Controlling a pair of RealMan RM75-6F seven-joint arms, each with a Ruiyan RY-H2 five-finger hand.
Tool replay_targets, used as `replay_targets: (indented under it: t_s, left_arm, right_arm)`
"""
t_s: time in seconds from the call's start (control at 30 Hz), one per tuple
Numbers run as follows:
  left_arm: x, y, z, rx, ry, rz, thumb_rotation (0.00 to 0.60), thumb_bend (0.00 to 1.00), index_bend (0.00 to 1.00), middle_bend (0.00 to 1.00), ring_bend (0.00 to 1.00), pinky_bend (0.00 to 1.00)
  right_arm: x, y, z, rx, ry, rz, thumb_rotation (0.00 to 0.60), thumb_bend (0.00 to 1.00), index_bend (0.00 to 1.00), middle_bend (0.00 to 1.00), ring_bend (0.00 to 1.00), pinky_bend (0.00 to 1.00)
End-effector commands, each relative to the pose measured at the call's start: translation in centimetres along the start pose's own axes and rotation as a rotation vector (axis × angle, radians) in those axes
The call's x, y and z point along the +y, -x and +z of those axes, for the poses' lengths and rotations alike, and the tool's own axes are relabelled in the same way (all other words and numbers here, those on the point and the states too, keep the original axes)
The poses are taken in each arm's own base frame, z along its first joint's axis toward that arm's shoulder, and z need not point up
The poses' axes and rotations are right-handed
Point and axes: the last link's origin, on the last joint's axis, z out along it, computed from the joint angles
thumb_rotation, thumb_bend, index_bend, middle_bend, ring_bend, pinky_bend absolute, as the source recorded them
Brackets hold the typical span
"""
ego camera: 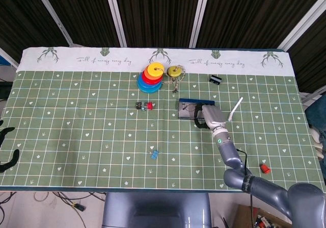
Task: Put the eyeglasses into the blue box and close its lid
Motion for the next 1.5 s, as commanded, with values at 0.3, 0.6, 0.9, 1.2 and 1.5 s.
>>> replay_targets:
  t_s: [0.3,0.6,0.9,1.2,1.5]
  left_arm:
    - [0.1,0.0,-0.1,0.004,0.006,0.001,0.600,0.41,0.20,0.02,0.00,0.00]
    - [0.1,0.0,-0.1,0.010,0.008,-0.003,0.600,0.41,0.20,0.02,0.00,0.00]
    - [0.1,0.0,-0.1,0.008,0.008,-0.004,0.600,0.41,0.20,0.02,0.00,0.00]
    - [0.1,-0.2,-0.1,0.013,0.003,-0.016,0.600,0.41,0.20,0.02,0.00,0.00]
    - [0.1,-0.1,-0.1,0.009,0.004,-0.008,0.600,0.41,0.20,0.02,0.00,0.00]
  right_arm:
    - [-0.5,-0.9,-5.2,-0.013,-0.095,-0.085,0.600,0.57,0.66,0.27,0.25,0.22]
    - [-1.6,-1.9,-4.2,-0.050,-0.090,-0.086,0.600,0.57,0.67,0.26,0.25,0.22]
    - [-2.2,-2.5,-3.1,-0.082,-0.080,-0.078,0.600,0.57,0.67,0.22,0.23,0.22]
    - [-2.9,-3.1,-1.7,-0.098,-0.073,-0.069,0.600,0.57,0.67,0.20,0.22,0.22]
    - [-3.0,-3.2,-0.1,-0.123,-0.029,-0.065,0.600,0.57,0.67,0.18,0.21,0.22]
